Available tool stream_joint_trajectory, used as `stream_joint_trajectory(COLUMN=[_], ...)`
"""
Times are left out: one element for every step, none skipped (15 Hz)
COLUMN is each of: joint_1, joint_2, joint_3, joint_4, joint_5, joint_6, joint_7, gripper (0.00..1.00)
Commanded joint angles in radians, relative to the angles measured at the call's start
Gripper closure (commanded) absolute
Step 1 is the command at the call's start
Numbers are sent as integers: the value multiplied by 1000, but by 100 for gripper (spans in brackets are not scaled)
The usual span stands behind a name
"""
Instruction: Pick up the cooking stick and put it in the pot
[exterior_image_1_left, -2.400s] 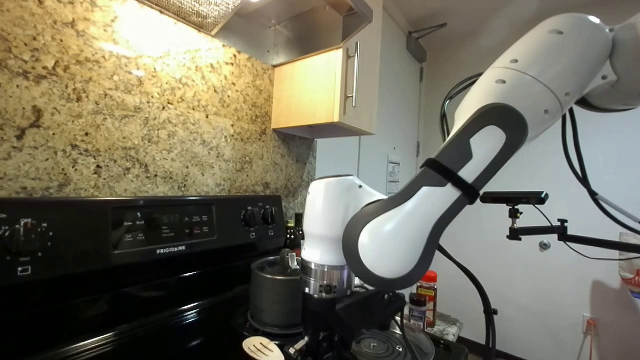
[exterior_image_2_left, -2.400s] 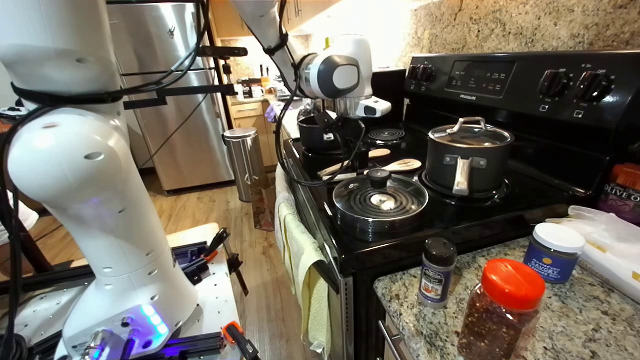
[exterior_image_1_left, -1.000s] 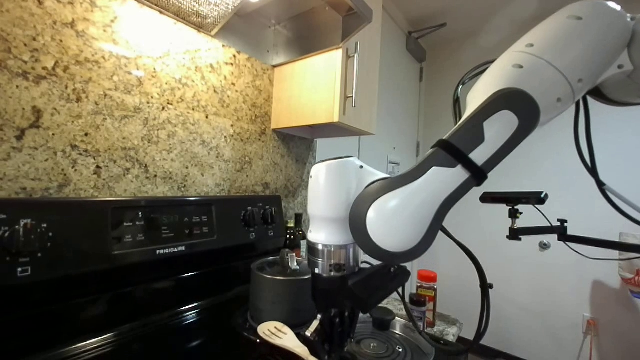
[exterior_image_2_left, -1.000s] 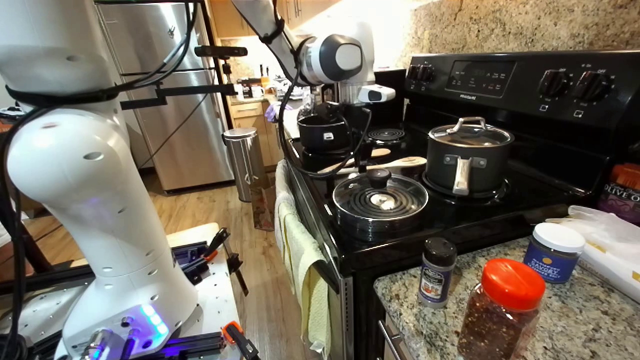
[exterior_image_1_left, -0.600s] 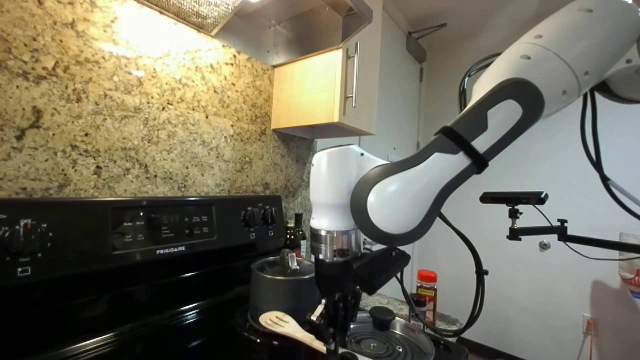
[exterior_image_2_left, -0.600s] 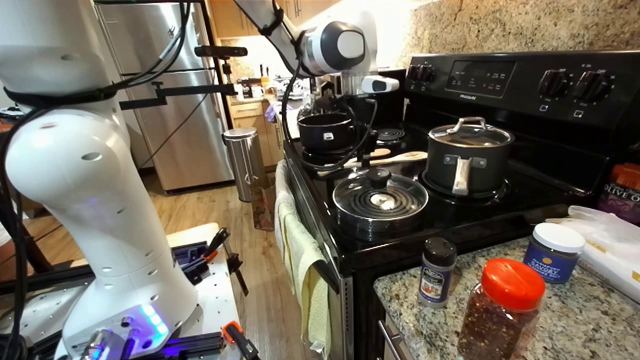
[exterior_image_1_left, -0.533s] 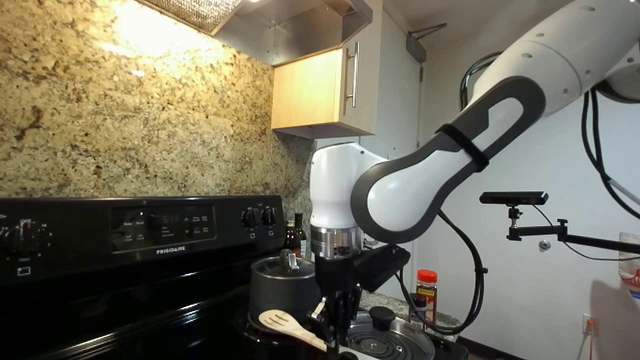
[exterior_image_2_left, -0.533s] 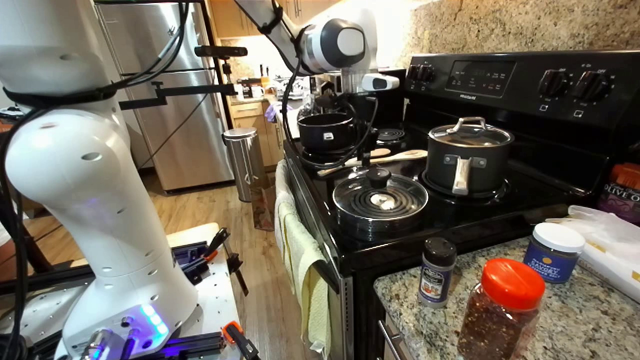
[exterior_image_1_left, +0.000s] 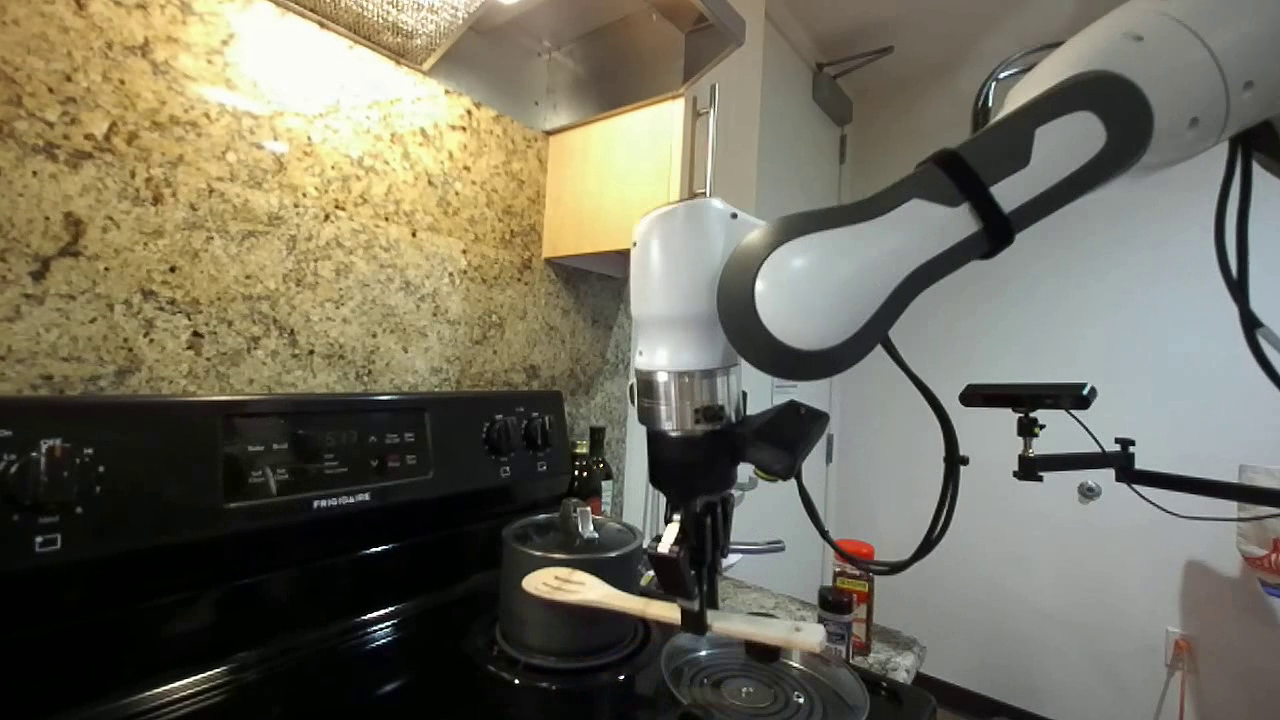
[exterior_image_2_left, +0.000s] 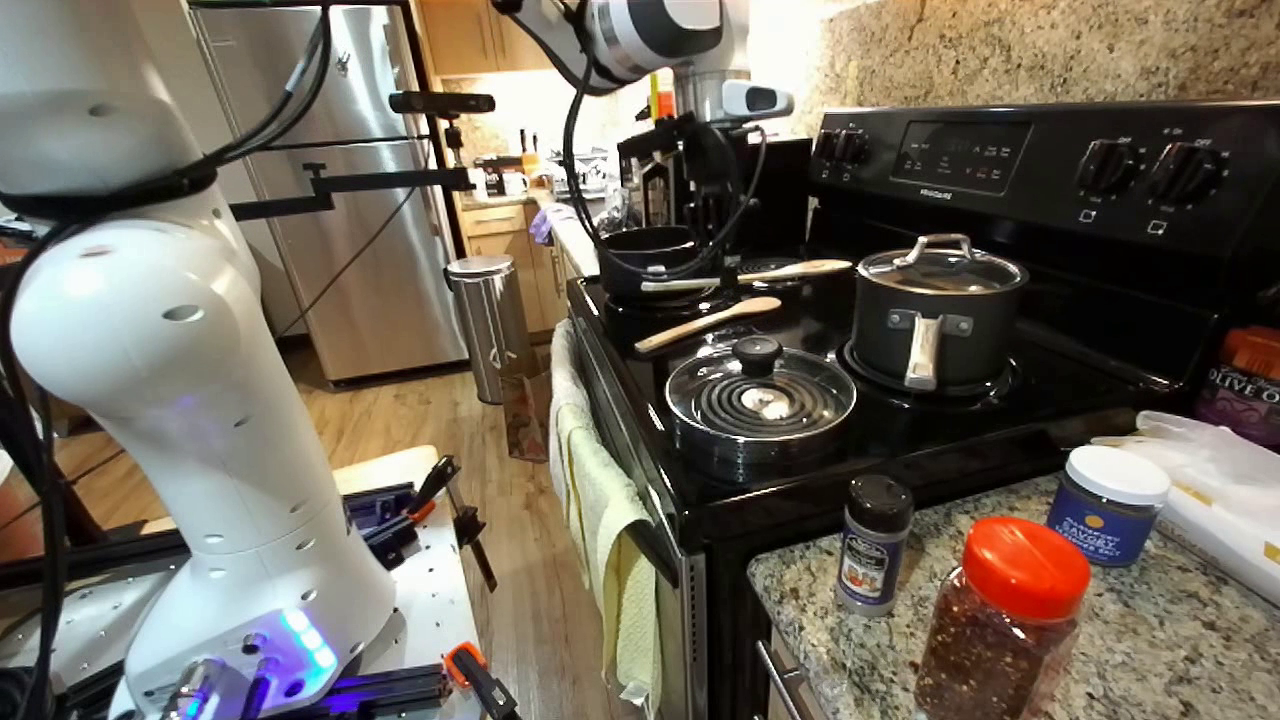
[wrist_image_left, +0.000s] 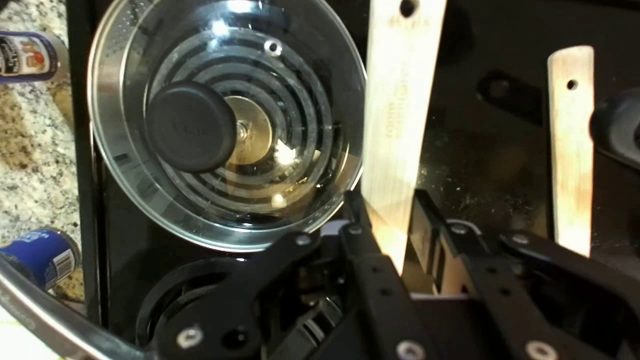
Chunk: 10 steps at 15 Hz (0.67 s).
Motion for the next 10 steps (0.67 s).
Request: stream_joint_trajectory(joint_1=[-9, -3, 4, 10, 19, 26, 37, 45, 56, 65], joint_2=[-54, -54, -50, -44, -35, -28, -23, -17, -11, -3], joint_3=[34, 43, 55, 66, 81, 95, 110, 124, 137, 150], joint_4=[46, 69, 92, 113, 137, 157, 177, 195, 214, 233], joint_5=[-2, -1, -3, -8, -7, -12, -19, -26, -28, -34], joint_6=[-123, -160, -190, -217, -246, -270, -296, -319, -341, -360], joint_7=[-151, -201, -234, -269, -298, -328, -351, -380, -406, -432], gripper=[90, 89, 89, 90, 90, 89, 90, 89, 89, 90])
